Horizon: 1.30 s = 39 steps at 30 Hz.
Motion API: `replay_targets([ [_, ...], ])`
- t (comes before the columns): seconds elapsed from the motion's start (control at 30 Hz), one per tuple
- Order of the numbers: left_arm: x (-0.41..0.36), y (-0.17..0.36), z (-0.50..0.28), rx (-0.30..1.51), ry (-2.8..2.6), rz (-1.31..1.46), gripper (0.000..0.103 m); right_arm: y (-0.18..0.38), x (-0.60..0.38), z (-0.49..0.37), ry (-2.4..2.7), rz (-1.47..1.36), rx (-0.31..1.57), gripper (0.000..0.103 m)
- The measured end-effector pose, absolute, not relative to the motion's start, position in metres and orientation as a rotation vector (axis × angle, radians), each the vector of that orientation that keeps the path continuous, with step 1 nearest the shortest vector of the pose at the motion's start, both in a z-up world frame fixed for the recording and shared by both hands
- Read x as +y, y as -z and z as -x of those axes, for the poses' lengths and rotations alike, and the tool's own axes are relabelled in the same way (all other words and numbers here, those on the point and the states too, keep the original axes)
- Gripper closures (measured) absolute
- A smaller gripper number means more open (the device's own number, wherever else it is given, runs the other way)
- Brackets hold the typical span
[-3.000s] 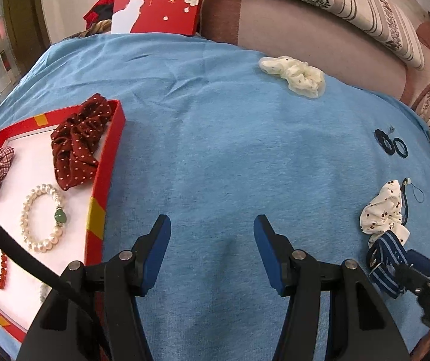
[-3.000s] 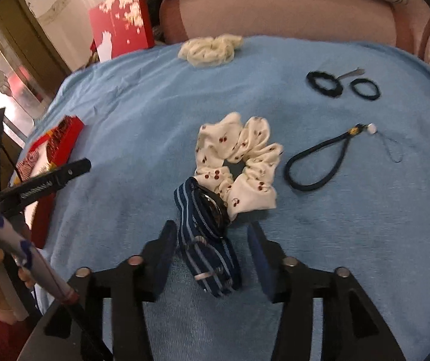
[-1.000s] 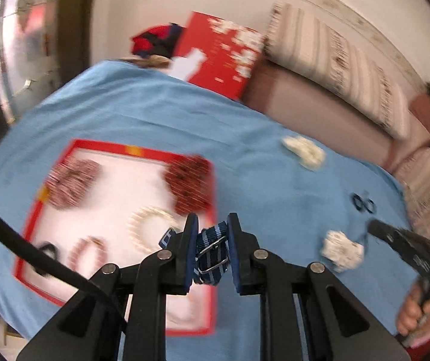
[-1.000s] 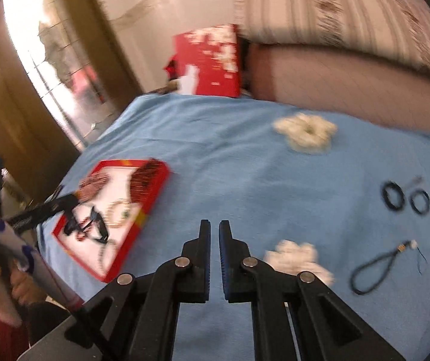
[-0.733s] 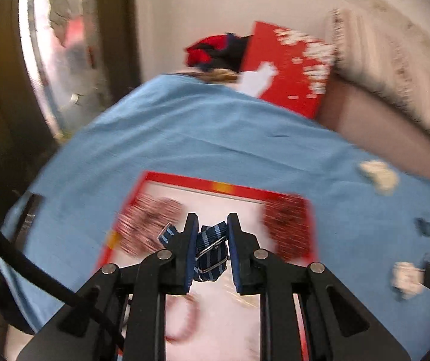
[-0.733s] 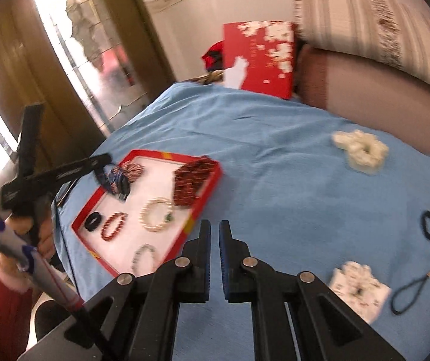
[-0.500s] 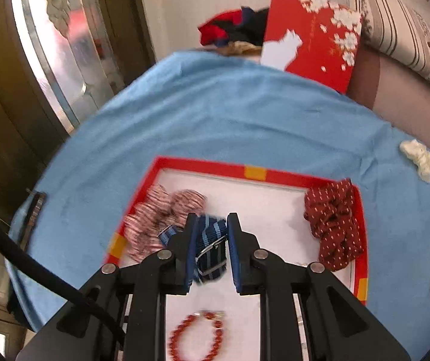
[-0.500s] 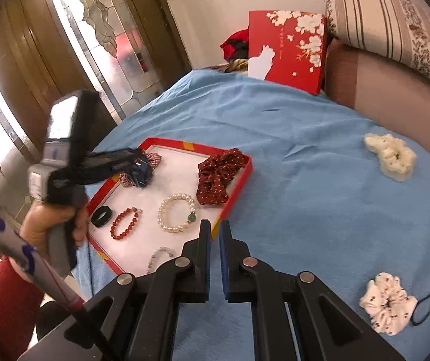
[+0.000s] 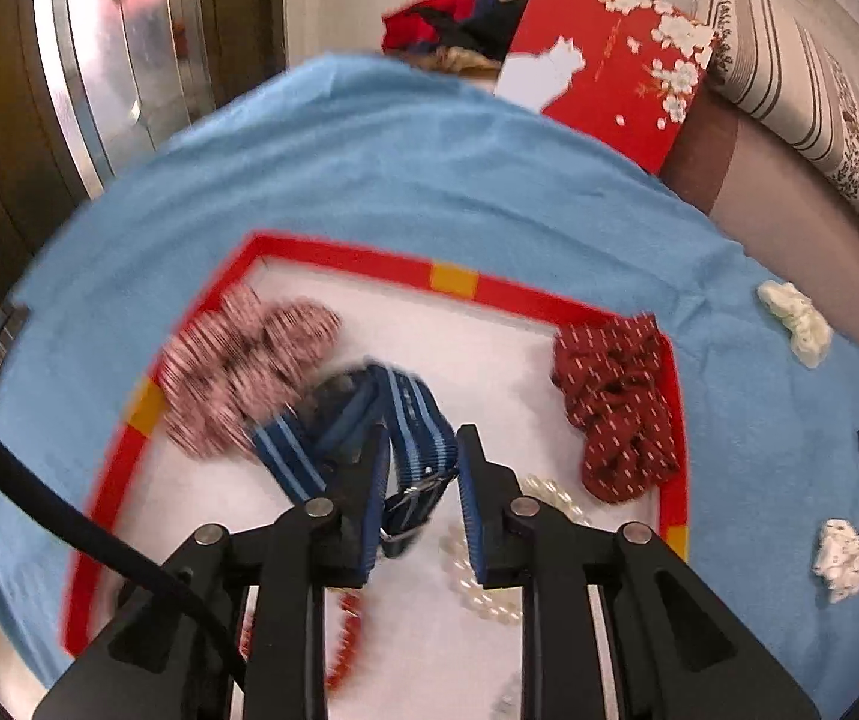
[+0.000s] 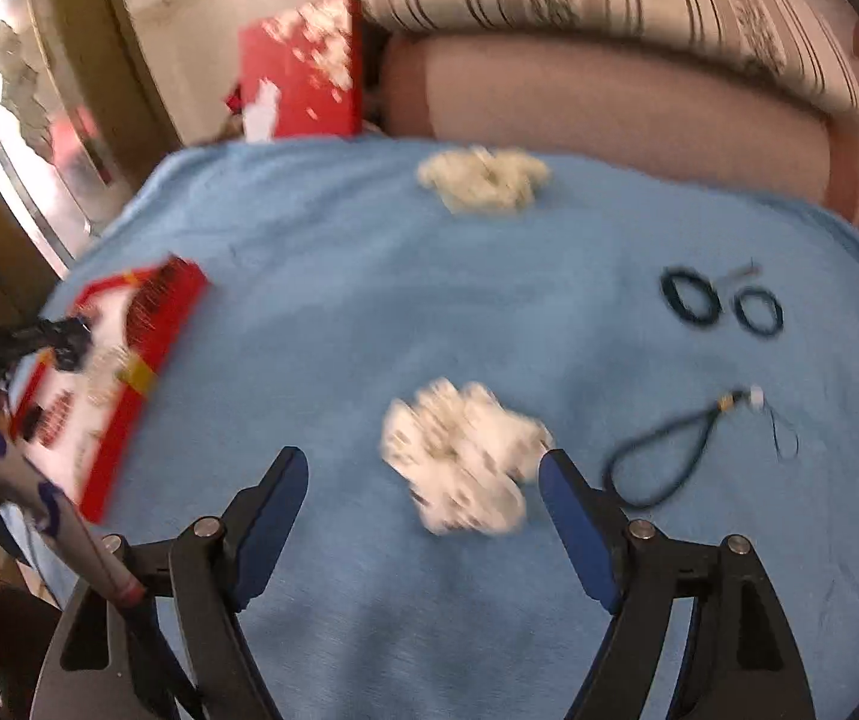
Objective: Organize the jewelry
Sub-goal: 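Carry the strap and scrunchie into the red tray and open both tools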
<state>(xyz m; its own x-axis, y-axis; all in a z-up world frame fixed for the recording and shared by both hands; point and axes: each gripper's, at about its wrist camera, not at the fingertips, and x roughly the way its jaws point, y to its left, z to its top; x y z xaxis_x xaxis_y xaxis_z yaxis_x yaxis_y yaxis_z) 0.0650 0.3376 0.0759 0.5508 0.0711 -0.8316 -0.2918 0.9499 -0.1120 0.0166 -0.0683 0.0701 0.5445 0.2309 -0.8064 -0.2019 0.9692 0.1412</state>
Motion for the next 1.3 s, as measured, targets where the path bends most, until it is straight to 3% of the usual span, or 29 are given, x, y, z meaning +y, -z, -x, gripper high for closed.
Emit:
replay_targets([
  [0.1,0.329,-0.071,-0.062,0.99,-0.162,0.293,0.081,-0.054,-0.061,-0.024,-0.209,0.016,0.966,0.02],
  [0.17,0.323,-0.077,-0.056,0.977,-0.14,0.309,0.07,-0.047,-0.064,-0.028,-0.192,0.001,0.983,0.024],
  [0.2,0.322,-0.079,-0.053,0.971,-0.129,0.32,0.066,-0.042,-0.065,-0.033,-0.193,-0.017,1.003,0.052],
  [0.27,0.32,-0.088,-0.043,0.948,-0.105,0.354,0.055,-0.037,-0.071,-0.037,-0.21,-0.07,1.043,0.09],
  [0.5,0.33,-0.118,-0.001,0.838,-0.132,0.45,0.049,-0.092,-0.046,-0.024,-0.336,-0.13,0.928,0.091],
  [0.77,0.384,-0.126,0.026,0.689,-0.395,0.452,0.048,-0.14,0.072,-0.021,-0.607,-0.061,0.883,0.09],
  [1.17,0.444,-0.109,0.039,0.685,-0.546,0.52,0.048,-0.071,0.225,-0.003,-0.825,0.066,1.077,0.087],
  [1.23,0.444,-0.11,0.041,0.687,-0.556,0.504,0.047,-0.062,0.236,0.001,-0.812,0.096,1.085,0.08],
  [1.3,0.441,-0.109,0.04,0.69,-0.561,0.493,0.046,-0.06,0.238,0.001,-0.796,0.111,1.07,0.051],
])
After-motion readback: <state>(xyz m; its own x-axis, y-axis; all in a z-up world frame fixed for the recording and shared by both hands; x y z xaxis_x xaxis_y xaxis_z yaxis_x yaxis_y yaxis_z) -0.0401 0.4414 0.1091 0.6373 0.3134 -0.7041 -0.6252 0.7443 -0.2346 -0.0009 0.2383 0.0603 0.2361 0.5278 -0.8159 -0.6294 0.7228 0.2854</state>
